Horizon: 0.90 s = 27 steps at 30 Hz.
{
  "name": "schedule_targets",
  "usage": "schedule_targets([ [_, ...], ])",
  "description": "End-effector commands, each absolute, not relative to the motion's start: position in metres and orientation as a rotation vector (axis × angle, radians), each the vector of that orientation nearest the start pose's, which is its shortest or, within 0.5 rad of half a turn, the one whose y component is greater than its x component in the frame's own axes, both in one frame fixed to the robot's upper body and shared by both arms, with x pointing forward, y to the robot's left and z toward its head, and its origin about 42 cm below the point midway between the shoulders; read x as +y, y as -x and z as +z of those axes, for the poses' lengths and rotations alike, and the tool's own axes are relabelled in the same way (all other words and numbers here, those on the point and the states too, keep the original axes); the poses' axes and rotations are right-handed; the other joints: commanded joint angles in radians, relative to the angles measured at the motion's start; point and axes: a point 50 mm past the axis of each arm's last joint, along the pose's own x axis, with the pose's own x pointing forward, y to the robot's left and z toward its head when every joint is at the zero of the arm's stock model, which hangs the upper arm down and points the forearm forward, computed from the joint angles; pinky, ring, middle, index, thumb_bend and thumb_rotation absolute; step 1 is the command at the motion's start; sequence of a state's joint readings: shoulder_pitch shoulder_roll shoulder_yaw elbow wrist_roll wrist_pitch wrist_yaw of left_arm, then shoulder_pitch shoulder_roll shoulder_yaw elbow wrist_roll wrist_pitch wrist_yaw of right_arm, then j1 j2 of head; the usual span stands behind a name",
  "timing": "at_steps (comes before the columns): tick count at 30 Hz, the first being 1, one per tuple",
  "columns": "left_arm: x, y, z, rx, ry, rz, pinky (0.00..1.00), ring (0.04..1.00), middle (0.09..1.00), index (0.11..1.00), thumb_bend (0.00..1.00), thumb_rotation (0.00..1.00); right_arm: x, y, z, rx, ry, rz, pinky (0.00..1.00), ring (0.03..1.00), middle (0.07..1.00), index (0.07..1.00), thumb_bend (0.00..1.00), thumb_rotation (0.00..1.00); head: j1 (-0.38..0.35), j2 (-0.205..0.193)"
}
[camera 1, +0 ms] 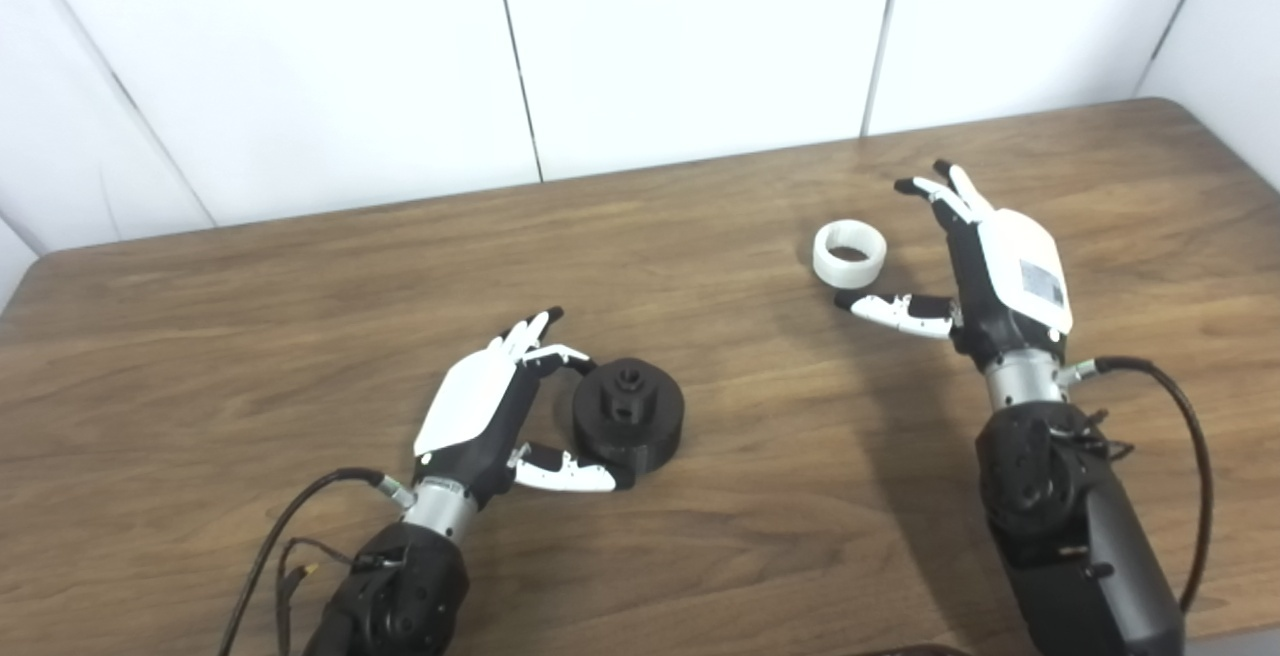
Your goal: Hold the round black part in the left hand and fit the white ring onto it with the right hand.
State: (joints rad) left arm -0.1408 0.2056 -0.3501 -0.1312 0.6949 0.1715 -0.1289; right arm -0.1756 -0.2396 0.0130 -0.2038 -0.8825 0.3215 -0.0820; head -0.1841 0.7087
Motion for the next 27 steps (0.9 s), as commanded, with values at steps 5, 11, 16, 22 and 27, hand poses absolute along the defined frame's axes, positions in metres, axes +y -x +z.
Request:
schedule_targets([
  [5,0.173,-0.315,0.157,-0.207,-0.916,-0.321,1.0,1.0,1.0,0.636,0.98,0.35,-0.302,-0.357,0.232,-0.145,1.132,-0.405,0.84,0.965,0.998,0.856,0.91,0.48,-0.001,0.0],
  [11,0.172,-0.314,0.156,-0.209,-0.93,-0.321,1.0,1.0,1.0,0.634,0.98,0.35,-0.308,-0.384,0.233,-0.065,1.177,-0.334,0.84,0.973,1.0,0.873,0.94,0.51,0.006,0.002],
  [16,0.171,-0.312,0.155,-0.207,-0.929,-0.322,1.0,1.0,1.0,0.636,0.98,0.34,-0.304,-0.408,0.228,0.002,1.218,-0.239,0.83,0.975,1.0,0.884,0.95,0.53,0.015,0.003],
  [22,0.17,-0.311,0.156,-0.211,-0.931,-0.318,1.0,1.0,1.0,0.634,0.98,0.35,-0.293,-0.419,0.223,0.051,1.256,-0.137,0.85,0.99,1.0,0.896,1.0,0.67,0.028,0.007],
  [27,0.17,-0.312,0.157,-0.21,-0.929,-0.316,1.0,1.0,1.0,0.636,0.99,0.35,-0.285,-0.422,0.216,0.058,1.26,-0.084,0.86,0.99,1.0,0.885,1.0,0.69,0.032,0.01],
])
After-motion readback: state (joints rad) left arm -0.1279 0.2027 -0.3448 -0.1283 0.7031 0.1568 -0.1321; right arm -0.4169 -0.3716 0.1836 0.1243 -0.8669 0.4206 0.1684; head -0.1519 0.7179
